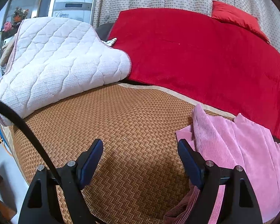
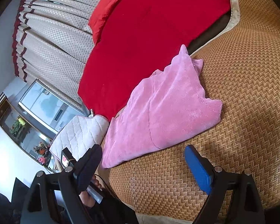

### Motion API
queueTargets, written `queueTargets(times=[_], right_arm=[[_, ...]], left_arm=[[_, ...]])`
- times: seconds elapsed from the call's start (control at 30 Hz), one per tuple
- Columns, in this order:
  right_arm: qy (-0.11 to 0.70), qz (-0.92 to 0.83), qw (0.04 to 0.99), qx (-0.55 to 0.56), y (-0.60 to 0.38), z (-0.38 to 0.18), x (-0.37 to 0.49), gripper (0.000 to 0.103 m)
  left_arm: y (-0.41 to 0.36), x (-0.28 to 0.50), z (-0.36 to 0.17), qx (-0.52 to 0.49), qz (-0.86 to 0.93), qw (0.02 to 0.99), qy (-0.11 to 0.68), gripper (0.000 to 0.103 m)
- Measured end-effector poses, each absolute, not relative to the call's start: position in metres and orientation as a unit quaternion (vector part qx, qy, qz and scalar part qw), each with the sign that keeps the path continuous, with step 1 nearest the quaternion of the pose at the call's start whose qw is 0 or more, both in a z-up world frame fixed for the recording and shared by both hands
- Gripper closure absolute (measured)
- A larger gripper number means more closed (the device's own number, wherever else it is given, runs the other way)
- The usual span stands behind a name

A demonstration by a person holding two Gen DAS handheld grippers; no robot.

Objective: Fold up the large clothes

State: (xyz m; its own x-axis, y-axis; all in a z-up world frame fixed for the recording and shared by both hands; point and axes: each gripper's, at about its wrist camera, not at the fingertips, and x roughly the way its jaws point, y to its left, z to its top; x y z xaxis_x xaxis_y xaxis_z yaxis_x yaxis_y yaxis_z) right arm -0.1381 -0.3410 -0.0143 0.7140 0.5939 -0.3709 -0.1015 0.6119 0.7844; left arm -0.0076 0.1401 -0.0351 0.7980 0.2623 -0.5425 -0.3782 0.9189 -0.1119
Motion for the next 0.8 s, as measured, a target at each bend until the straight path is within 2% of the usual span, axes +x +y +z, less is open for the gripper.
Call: queueTargets(times=[0.8], right_arm=[[0.324, 0.217, 0.837, 0.383, -0.3369, -0.0164, -0.1354, 0.012]], left_arm=[[0.1398, -0.0099, -0.0320, -0.116, 0.175, 0.943, 0.257, 0.021]])
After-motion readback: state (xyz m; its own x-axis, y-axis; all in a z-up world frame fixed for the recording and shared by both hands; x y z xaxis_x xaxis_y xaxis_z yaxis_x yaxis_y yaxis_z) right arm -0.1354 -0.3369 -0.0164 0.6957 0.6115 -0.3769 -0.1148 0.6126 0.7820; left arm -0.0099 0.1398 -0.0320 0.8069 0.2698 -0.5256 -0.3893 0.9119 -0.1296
